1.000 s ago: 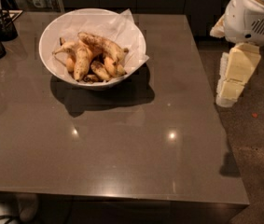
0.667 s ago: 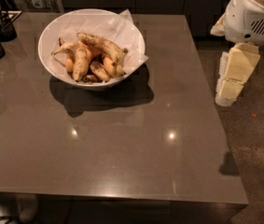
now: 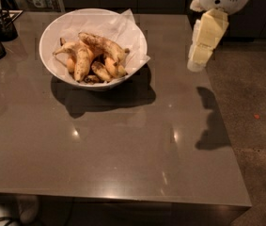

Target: Pick banana from white bowl

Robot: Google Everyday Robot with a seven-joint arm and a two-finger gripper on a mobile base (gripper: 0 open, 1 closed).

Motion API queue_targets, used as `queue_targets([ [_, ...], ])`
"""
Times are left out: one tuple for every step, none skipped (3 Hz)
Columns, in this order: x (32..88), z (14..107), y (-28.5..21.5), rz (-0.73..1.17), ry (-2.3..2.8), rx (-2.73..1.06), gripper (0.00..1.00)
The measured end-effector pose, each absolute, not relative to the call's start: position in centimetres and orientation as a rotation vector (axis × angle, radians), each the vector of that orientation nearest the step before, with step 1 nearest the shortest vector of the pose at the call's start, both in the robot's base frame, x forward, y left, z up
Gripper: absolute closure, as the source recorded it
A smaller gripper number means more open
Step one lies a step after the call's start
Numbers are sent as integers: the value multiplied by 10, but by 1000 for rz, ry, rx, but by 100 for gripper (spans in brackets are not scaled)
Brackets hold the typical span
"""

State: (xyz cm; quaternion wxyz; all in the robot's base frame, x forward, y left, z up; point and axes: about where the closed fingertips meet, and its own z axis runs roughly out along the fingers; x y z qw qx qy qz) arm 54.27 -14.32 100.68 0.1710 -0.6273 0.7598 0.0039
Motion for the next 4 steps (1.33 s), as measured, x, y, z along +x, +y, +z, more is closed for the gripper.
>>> queue_targets([
  [586, 1021, -106, 12, 2081, -1812, 0],
  [594, 1037, -96, -6, 2014, -1777, 0],
  [599, 1033, -80, 12, 2010, -1779, 0],
  [604, 1025, -61, 86, 2001, -1794, 0],
])
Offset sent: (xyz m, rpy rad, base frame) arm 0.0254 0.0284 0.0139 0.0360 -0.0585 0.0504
